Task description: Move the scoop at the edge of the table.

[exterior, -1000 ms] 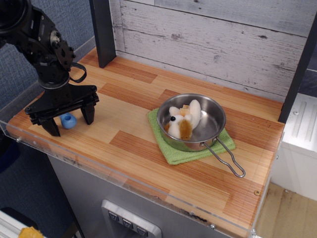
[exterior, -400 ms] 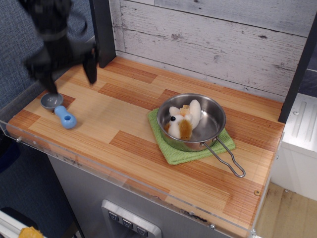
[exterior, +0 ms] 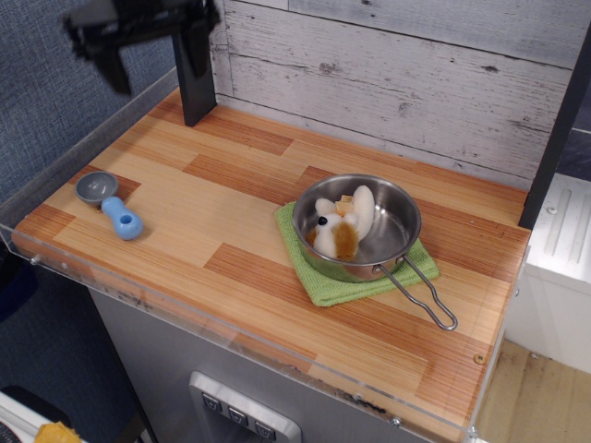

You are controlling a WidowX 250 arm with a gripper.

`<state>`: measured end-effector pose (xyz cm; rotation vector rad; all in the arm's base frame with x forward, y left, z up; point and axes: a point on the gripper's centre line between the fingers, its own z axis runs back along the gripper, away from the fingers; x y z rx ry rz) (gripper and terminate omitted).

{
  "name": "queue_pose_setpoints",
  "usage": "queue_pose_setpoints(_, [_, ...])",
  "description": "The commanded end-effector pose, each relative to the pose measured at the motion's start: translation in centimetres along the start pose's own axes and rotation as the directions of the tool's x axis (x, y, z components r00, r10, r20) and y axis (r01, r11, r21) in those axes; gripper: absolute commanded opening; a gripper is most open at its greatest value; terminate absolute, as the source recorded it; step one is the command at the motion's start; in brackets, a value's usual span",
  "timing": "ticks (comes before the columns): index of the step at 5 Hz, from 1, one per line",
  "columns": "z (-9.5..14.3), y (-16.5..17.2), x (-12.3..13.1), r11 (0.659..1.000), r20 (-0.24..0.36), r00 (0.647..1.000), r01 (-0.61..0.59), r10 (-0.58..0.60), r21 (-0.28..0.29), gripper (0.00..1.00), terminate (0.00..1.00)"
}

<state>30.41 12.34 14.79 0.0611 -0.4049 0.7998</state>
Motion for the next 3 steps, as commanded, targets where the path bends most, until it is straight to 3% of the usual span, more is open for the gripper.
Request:
queue_pose_setpoints(1, [1.95, -0.05, -0.12, 1.000, 0.055, 0.998, -0.002, 0.004, -0.026, 1.00, 0.00])
queue_pose_setpoints(2, [1.95, -0.05, -0.12, 1.000, 0.055, 0.998, -0.002, 0.004, -0.026, 1.00, 0.00])
queue_pose_setpoints(3, [1.95, -0.05, -0.12, 1.000, 0.055, 0.998, -0.002, 0.004, -0.026, 1.00, 1.00])
